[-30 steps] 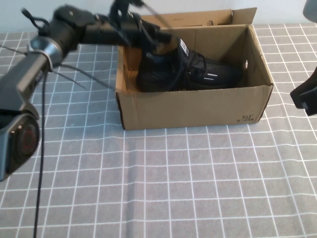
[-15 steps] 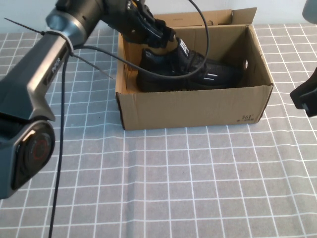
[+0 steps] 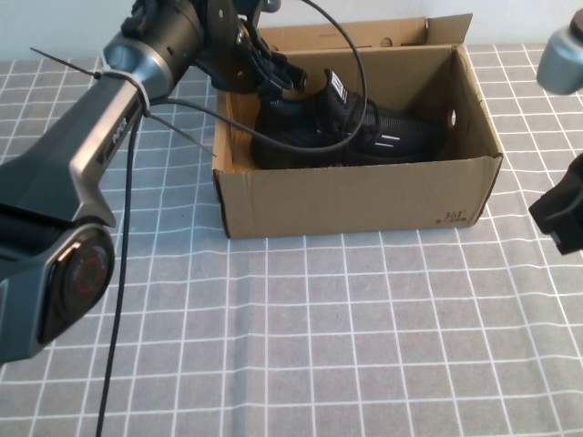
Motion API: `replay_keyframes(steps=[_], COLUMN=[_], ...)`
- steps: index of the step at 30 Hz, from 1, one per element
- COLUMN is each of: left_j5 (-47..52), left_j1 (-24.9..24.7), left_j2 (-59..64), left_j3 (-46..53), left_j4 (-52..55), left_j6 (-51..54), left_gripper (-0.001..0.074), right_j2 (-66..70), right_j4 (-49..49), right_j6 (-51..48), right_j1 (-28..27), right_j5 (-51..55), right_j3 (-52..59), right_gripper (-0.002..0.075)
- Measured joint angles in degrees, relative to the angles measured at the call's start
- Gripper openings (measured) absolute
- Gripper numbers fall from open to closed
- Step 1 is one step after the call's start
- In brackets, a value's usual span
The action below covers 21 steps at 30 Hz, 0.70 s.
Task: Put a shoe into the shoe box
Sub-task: Place the shoe in the shoe box
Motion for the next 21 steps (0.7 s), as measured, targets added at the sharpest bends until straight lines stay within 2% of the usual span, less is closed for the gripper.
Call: replay_keyframes(steps=[21], left_j5=[-2.2], left_j1=[-0.1], left_j2=[3.3], left_j3=[-0.1], left_j4=[0.0], left_j6=[-0.8], left_gripper=[0.0307], right_j2=[0.0], right_j4=[1.5], right_j6=[-0.2], right_j1=[0.0], right_j5=[-0.2], right_j3=[0.4], right_gripper=[-0.0003])
